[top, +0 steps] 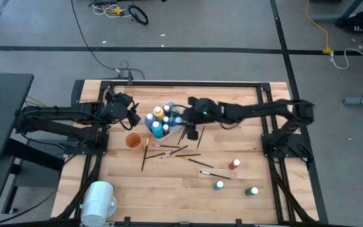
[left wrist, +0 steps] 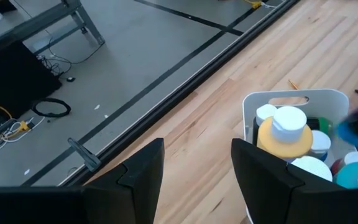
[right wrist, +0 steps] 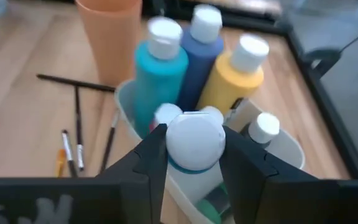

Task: Pick & Place Paint Supplies
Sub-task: Put the small blue paint bottle into the white bin

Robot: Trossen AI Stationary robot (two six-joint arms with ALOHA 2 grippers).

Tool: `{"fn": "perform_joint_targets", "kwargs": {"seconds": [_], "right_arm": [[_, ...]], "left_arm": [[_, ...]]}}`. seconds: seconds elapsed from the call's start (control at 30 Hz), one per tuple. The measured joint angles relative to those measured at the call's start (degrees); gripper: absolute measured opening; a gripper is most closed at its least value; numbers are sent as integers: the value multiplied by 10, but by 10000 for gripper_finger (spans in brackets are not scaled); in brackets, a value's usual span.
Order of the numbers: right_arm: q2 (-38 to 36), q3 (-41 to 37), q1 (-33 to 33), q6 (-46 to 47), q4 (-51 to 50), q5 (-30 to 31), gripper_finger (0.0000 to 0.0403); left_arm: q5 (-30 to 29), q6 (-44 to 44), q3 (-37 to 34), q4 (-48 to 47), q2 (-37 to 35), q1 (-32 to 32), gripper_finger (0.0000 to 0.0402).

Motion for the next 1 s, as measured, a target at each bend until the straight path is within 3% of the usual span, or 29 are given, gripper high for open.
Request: {"fn": "perform_joint_targets", "kwargs": {"seconds": [0.13,0.37,0.8,1.0], "right_arm": [[57,47,-30,7,-18,-31,124],[79,64,-66,13,-14,-98,124],[49,62,-73,-30,-56,-75,125],[94,63,-74,-37,-37,-69,123]], "left_arm": [[15,16,0,0,0,0,196],[15,18,0,0,0,0,196],[15,18,0,-1,0,0,196],[15,16,0,-1,0,0,196]]}}
